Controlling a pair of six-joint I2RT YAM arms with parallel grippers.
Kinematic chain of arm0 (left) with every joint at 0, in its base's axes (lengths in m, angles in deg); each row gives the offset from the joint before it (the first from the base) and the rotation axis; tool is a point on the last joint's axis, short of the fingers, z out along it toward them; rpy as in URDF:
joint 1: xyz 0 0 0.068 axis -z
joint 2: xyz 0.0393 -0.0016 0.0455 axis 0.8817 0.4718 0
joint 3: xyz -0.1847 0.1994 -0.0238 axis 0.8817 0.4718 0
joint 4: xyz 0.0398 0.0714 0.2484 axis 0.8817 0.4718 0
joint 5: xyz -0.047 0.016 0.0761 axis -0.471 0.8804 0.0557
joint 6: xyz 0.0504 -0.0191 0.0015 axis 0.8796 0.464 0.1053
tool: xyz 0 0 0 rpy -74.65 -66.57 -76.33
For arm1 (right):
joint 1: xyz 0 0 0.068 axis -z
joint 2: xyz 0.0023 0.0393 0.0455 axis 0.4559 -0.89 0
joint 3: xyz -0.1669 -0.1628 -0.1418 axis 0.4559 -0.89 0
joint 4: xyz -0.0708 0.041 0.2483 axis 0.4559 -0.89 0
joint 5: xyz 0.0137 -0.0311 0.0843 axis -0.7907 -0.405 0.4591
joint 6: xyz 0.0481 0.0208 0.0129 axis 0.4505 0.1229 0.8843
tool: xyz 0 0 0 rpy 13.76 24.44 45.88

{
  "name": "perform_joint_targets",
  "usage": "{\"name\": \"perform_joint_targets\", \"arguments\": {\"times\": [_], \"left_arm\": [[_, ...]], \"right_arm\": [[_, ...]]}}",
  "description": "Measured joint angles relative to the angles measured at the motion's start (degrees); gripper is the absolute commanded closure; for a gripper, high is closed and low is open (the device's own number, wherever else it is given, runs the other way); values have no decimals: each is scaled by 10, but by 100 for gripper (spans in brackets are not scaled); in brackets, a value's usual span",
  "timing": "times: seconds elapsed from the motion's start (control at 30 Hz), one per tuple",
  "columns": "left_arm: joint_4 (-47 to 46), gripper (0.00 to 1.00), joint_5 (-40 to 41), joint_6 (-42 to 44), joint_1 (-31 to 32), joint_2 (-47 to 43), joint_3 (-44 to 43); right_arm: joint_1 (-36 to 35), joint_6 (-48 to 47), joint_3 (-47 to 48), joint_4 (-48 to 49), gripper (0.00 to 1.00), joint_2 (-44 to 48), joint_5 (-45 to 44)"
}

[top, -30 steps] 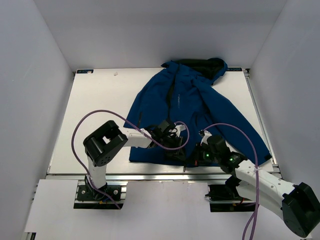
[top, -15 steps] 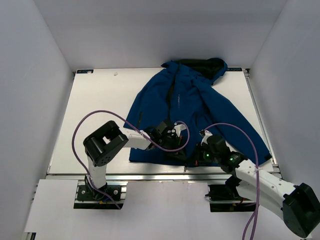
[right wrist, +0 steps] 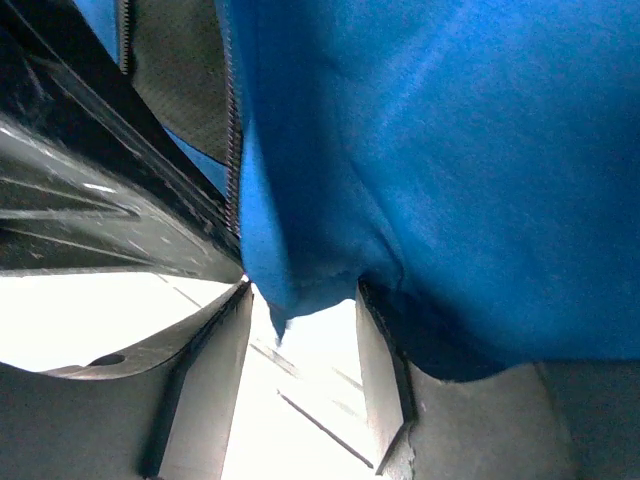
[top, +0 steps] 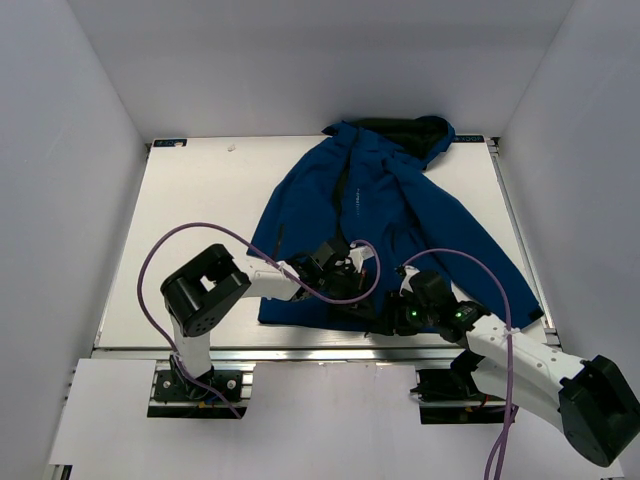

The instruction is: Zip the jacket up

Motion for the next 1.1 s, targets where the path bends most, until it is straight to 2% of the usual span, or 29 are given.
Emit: {"name": "perform_joint_targets", "arguments": {"times": [0.23, 0.3, 0.47, 0.57, 0.67, 0.9, 1.07, 1.1], "left_arm": [[-1, 100, 2, 1, 3, 0, 0], [-1, 100, 4, 1, 3, 0, 0], [-1, 100, 9, 3, 4, -1, 5], [-1, 100, 12, 5, 4, -2, 8], [0, 100, 14, 6, 4, -2, 8], [7, 100, 19, 14, 4, -2, 8], [25, 100, 28, 25, 5, -2, 6], [27, 100, 29, 26, 6, -2, 6]], "right_arm": [[0, -2, 0, 14, 49, -1, 0], [0, -5, 0, 16, 57, -1, -2], [0, -13, 0, 21, 60, -1, -4], [0, -17, 0, 26, 72, -1, -3], [0, -21, -1, 32, 65, -2, 2], [0, -31, -1, 42, 65, -2, 19], [0, -32, -1, 43, 62, -2, 30], [0, -32, -1, 43, 58, -2, 31]]}}
